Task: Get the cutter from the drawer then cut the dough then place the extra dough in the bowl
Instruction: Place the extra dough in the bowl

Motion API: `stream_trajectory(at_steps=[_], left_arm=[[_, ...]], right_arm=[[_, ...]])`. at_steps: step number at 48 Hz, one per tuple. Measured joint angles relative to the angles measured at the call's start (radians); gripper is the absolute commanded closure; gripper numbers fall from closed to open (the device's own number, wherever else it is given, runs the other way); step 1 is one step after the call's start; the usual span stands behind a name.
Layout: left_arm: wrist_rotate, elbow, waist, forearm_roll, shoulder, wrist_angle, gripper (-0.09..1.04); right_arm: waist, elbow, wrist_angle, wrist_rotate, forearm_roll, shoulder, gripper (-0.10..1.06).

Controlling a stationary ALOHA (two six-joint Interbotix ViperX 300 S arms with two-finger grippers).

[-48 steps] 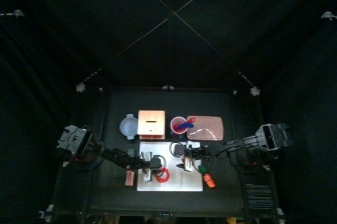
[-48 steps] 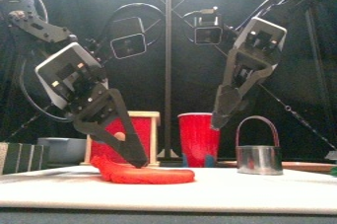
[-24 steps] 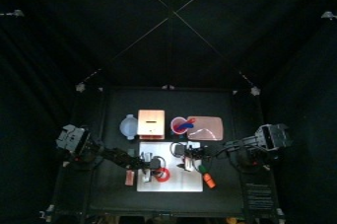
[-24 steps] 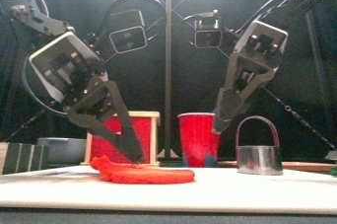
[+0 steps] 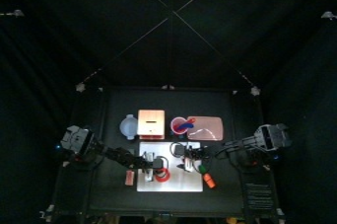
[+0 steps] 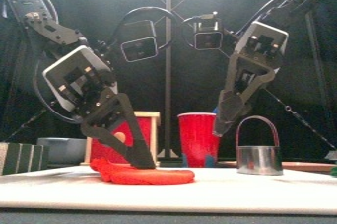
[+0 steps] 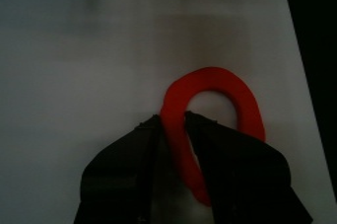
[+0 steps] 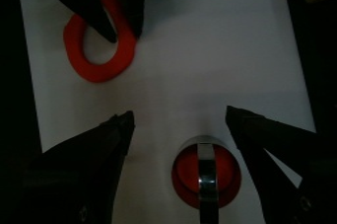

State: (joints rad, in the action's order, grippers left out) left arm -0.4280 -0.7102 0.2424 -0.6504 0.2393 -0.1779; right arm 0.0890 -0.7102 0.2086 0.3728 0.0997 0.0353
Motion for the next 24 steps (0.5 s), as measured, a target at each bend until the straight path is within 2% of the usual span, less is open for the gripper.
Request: stream_trajectory(at_steps=[16, 24], left_arm=[[0.002, 0.0, 0.006, 0.0, 0.0, 0.002, 0.32], [0.0, 0.0, 0.008, 0.0, 0.0, 0.002, 0.4]], right_arm=[[-0.003, -0.008, 0.0, 0.0, -0.008, 0.0, -0.06], [-0.005, -0.008, 0.0, 0.0, -0.006, 0.0, -0.06]])
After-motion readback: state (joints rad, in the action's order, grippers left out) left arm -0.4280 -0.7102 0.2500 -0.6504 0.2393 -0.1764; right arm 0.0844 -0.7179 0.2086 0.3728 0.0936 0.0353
